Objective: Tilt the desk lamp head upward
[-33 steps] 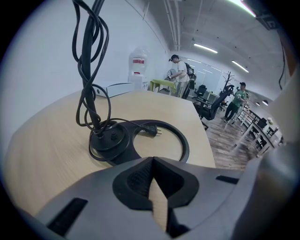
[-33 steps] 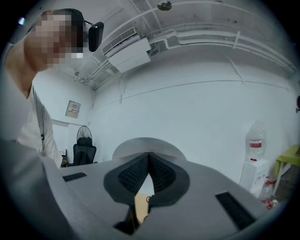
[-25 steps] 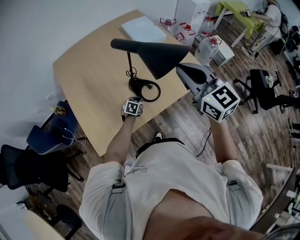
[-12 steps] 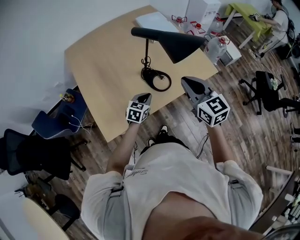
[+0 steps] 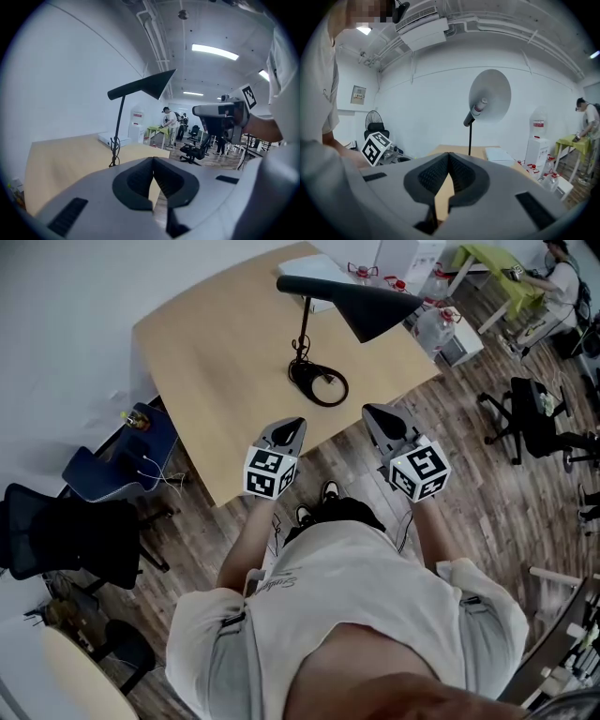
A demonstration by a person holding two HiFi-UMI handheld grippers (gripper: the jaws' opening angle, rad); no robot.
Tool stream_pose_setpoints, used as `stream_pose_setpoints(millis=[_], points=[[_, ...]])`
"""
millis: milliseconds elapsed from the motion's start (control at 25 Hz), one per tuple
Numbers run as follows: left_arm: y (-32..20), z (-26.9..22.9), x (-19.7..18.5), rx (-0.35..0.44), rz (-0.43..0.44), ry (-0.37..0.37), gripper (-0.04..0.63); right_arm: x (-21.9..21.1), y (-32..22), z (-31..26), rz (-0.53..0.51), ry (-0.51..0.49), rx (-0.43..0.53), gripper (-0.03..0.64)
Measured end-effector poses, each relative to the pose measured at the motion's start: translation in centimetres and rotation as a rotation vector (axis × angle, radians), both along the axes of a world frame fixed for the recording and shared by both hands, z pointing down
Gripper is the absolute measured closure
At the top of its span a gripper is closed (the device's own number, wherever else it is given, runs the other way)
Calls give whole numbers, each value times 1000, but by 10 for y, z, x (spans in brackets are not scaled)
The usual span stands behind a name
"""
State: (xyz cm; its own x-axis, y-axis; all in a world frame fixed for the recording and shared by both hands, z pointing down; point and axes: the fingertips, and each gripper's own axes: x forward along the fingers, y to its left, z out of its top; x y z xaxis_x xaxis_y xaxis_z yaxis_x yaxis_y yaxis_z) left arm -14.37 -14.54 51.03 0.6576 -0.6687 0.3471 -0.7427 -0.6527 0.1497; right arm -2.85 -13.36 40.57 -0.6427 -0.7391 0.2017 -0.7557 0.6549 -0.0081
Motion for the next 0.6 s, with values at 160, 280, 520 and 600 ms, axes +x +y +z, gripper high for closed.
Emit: stream_pose_setpoints(millis=[160, 280, 520, 600], points=[[12, -22, -1, 47, -4, 29, 580, -13, 12, 0, -56, -61, 4, 623], [14, -43, -5, 87, -25, 62, 580, -16, 11, -2, -62, -60, 39, 623], [11, -89, 3, 181, -60, 96, 580, -8, 10, -15, -58, -36, 114, 623], [10, -96, 10, 199, -57, 88, 580, -3, 9, -17, -51, -45, 124, 623]])
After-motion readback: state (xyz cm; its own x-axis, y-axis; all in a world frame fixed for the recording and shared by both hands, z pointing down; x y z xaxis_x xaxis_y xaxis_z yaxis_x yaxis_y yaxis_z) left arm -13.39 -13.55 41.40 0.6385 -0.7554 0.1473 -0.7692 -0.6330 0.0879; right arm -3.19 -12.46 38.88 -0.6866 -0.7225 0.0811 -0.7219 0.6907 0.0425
